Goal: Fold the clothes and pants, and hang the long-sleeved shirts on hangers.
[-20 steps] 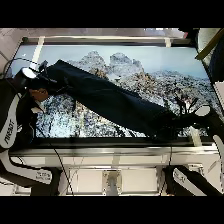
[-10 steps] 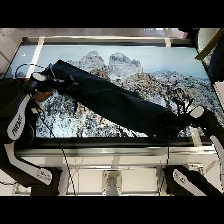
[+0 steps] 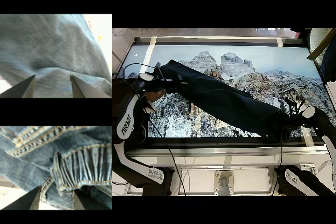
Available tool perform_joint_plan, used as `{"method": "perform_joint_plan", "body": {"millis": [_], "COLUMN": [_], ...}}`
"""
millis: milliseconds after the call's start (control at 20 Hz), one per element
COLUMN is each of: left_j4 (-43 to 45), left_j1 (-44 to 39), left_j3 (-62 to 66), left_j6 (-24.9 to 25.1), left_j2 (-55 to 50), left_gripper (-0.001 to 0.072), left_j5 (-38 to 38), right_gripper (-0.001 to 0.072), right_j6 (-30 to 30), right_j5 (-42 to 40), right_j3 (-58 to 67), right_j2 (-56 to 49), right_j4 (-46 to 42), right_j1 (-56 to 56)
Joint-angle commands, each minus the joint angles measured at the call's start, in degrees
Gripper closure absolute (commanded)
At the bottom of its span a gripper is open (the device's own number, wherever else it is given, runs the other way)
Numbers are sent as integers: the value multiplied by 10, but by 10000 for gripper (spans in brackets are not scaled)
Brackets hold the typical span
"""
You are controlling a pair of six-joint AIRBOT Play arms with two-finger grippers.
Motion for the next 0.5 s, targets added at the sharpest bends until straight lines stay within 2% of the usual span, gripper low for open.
{"method": "perform_joint_plan", "body": {"millis": [0, 450], "left_j4": [-1, 21], "left_j1": [32, -7], "left_j3": [0, 1], "left_j6": [12, 23], "left_j2": [-2, -44], "left_gripper": [187, 187], "left_j5": [-35, -17], "right_gripper": [261, 260], "right_j6": [-1, 2], "right_j5": [-5, -5], "right_j3": [1, 1], "right_j2": [0, 0], "right_j4": [-5, -5], "right_j1": [0, 0]}}
